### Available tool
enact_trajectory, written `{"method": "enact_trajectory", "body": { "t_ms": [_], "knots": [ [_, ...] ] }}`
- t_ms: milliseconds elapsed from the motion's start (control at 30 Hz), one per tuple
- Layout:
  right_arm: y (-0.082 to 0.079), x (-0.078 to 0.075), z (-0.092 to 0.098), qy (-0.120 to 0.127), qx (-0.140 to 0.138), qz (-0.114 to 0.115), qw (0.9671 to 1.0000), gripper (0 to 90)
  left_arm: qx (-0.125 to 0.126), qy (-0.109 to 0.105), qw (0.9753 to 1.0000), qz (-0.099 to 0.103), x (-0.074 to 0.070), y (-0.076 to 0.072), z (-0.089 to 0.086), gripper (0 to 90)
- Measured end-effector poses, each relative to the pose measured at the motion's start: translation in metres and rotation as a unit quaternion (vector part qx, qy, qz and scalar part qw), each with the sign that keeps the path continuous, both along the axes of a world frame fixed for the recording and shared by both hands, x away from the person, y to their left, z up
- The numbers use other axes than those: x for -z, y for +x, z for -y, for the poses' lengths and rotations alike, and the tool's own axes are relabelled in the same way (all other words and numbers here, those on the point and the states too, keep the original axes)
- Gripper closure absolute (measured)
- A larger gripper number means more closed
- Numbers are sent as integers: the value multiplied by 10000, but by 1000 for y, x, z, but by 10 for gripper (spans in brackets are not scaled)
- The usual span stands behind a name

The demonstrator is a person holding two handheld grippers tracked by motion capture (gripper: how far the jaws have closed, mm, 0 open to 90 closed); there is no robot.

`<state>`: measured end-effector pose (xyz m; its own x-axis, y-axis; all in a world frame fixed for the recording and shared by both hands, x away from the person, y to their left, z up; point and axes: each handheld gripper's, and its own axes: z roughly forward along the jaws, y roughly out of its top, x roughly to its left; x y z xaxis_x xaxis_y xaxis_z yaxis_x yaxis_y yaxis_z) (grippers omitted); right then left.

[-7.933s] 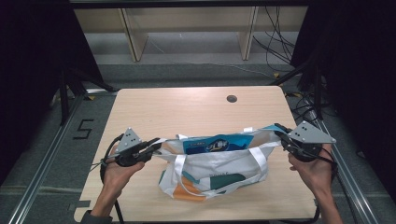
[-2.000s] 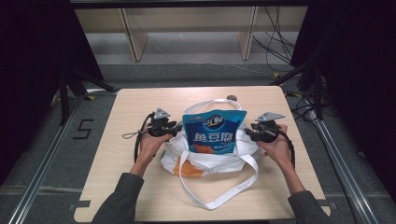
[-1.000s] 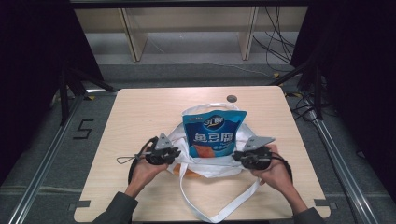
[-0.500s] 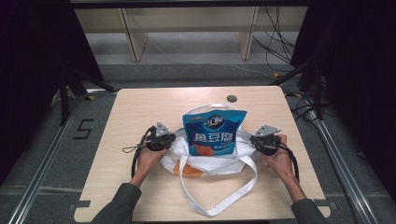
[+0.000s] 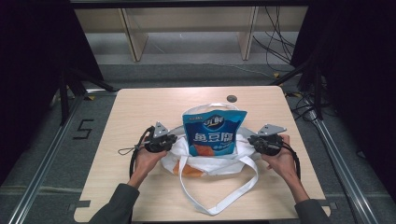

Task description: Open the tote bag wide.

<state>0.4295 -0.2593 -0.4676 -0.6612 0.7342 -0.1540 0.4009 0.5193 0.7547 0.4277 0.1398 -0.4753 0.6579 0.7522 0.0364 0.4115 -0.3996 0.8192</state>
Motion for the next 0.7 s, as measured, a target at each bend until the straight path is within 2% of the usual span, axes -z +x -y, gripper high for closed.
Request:
{"method": "enact_trajectory", "body": {
  "t_ms": [33,67,100,133,167,200,233,267,300,333,400,433,467,500,533,567,600,633,667,700],
  "knots": [
    [-5,-2,-1,67,-78,-124,9999,803,74,4,10000,-24,-2,-6,0,827],
    [-10,-3,-3,86,-151,-145,9997,809,167,-21,9999,-33,-2,-11,-1,837],
    [-14,-4,-5,100,-260,-188,9994,821,232,-116,9995,-173,0,-16,0,844],
    [-23,-5,-10,149,-466,-373,9981,850,347,-116,9987,-367,7,-25,3,856],
    [-23,-5,-10,149,-466,-373,9981,850,347,-116,9987,-367,7,-25,3,863],
    [-27,0,-16,-182,-554,-512,9970,867,366,140,9985,-378,14,-28,6,863],
    [-27,0,-16,-182,-554,-512,9970,867,446,324,9975,-453,22,-29,9,863],
    [-26,6,-19,-331,-563,-642,9958,872,431,336,9969,-564,31,-29,13,871],
    [-24,13,-21,-403,-551,-747,9949,881,406,331,9969,-589,36,-27,14,877],
    [-23,20,-23,-382,-510,-801,9947,891,365,242,9969,-650,36,-25,14,891],
    [-19,26,-25,-321,-458,-826,9950,900,338,260,9972,-616,37,-21,14,891],
    [-17,26,-26,-410,-474,-783,9950,900,289,210,9976,-588,38,-20,15,892],
    [-17,27,-28,-413,-440,-745,9954,900,323,318,9973,-570,39,-18,14,893],
    [-17,27,-28,-413,-440,-745,9954,900,259,244,9978,-555,39,-18,16,893],
    [-16,27,-28,-444,-416,-768,9952,900,265,311,9978,-526,39,-17,16,892],
    [-14,28,-29,-431,-419,-621,9963,900,215,312,9982,-468,40,-15,18,893],
    [-12,28,-29,-445,-382,-650,9962,900,239,392,9979,-458,39,-13,18,892],
    [-11,28,-30,-456,-324,-665,9962,900,154,342,9983,-436,40,-11,19,892],
    [-8,29,-30,-423,-305,-586,9969,900,116,342,9986,-388,40,-9,19,892],
    [-6,30,-31,-371,-258,-560,9974,900,112,459,9983,-332,40,-5,19,892]
  ]
}}
